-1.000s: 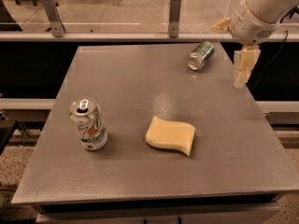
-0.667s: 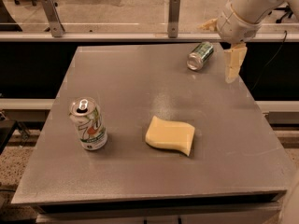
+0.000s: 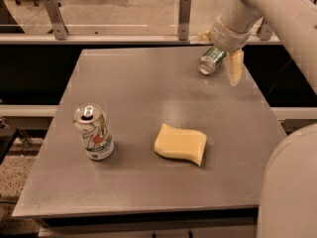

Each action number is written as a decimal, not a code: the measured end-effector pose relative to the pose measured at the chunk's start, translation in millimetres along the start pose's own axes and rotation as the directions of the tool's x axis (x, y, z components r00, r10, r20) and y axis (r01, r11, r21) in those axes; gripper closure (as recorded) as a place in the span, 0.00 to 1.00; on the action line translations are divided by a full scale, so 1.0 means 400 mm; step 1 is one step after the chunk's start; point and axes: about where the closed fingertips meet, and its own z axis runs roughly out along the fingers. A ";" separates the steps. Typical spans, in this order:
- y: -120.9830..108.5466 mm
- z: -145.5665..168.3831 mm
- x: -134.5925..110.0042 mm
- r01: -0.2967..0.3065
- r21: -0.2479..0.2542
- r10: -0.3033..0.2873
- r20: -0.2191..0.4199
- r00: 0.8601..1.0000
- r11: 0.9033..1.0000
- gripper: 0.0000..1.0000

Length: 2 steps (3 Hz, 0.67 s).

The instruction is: Pick green can

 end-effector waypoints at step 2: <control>-0.034 0.062 0.015 0.188 -0.048 -0.192 -0.094 0.977 0.981 0.00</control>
Offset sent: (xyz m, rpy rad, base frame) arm 0.0290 0.0095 -0.0186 -0.2498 -0.1014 0.2109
